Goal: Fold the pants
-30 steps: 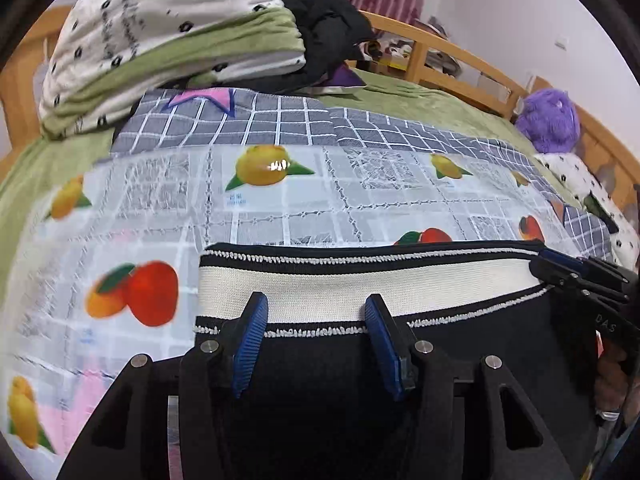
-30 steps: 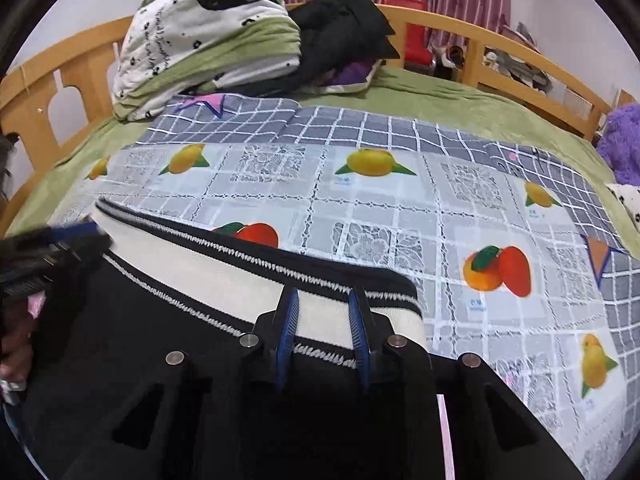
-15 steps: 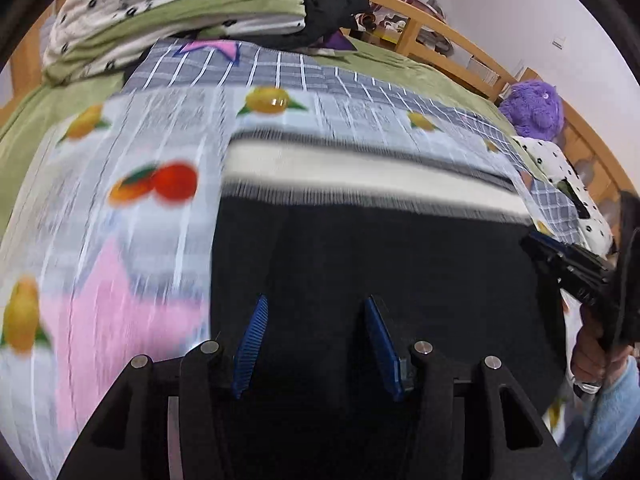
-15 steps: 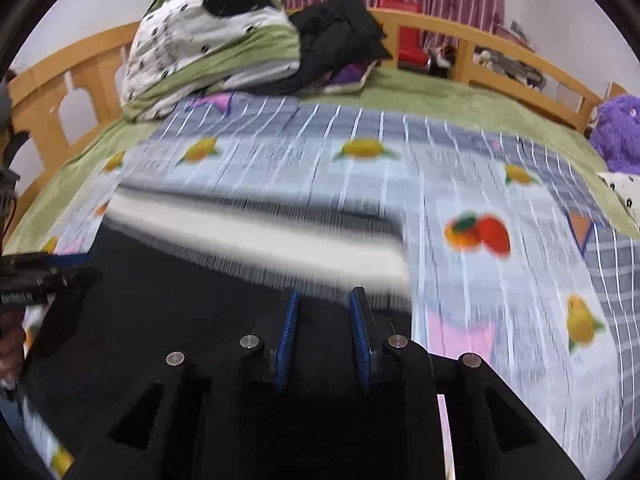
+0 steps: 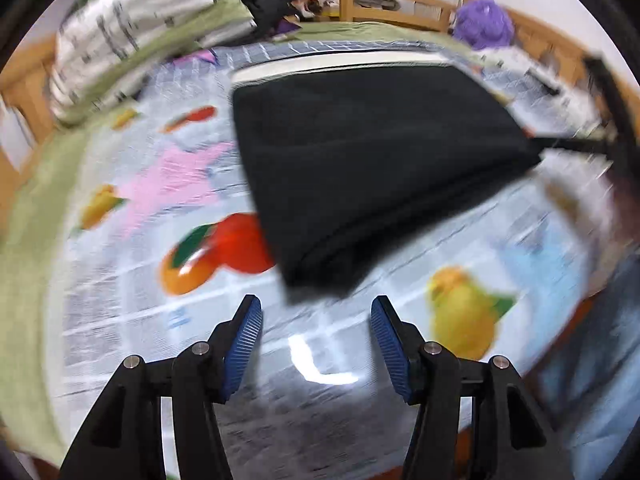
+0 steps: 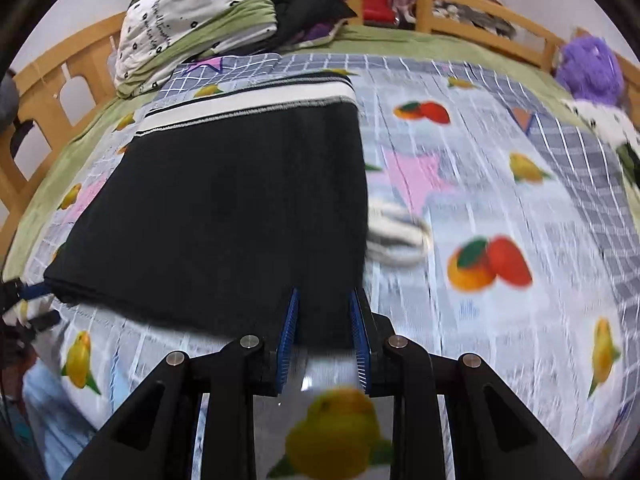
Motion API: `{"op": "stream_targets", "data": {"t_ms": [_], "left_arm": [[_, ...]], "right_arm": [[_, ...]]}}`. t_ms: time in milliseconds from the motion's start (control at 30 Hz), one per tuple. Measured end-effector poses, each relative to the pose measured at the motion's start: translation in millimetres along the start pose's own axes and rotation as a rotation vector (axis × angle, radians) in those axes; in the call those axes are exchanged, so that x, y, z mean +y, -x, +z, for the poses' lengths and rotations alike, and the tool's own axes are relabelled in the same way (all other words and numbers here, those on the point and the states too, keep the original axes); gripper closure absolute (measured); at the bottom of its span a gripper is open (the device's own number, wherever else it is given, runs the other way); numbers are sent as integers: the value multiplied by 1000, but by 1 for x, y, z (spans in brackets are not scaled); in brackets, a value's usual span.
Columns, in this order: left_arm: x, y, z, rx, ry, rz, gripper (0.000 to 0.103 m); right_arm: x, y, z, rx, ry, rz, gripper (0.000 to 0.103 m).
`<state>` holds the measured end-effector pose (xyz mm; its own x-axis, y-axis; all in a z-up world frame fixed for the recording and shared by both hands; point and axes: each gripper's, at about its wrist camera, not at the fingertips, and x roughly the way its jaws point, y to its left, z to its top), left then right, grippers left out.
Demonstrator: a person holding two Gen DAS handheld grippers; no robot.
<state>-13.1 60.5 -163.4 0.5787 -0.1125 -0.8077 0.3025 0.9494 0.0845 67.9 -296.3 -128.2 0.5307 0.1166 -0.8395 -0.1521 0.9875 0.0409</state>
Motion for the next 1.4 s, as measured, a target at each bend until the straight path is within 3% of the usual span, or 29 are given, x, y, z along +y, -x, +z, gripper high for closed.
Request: {"op": "stream_targets", "data": {"t_ms": [233,300,367,467,567,767,900,1000,1067,1167,1233,1267,1333,1400], "left_arm": [[0,0,11,-63,-77,101,48],[-4,-3,14,-74,-94,105,57],[-3,-2,17,-111,-52,74,87],[14,6,19,-194,114,-14,89],[26,-13,9,-138,220,-43,90],[29,-4,-13,-105,277,-94,90],[38,22,-17,-153,287,-58,90],[47,29,-1,-198,329,-110,87],[46,23,22,-212,346,-150,73],[31,7,61,-225,320,-227,73],[18,-8,81,-216,291,-267,72],[9,-19,89,-197,267,-270,72],[-2,-45,94,-120,240,-197,72],[-7,-52,82,-133,221,-180,71]], "right_arm": [[-5,8,-5,-18,-6,-11,78],[-7,7,-3,-20,-13,-8,78],[-6,4,0,-17,-11,-6,78],[-5,-1,1,-9,3,-14,78],[-2,-2,0,-8,13,-12,78],[2,2,-1,-5,50,-8,78],[4,25,7,-106,69,45,78],[10,30,16,-170,78,53,75],[17,24,24,-186,80,61,75],[28,8,34,-183,78,77,75],[32,-3,34,-180,86,43,75],[33,-12,32,-161,92,17,75],[32,-21,28,-140,97,1,75],[30,-21,21,-151,127,-14,75]]}}
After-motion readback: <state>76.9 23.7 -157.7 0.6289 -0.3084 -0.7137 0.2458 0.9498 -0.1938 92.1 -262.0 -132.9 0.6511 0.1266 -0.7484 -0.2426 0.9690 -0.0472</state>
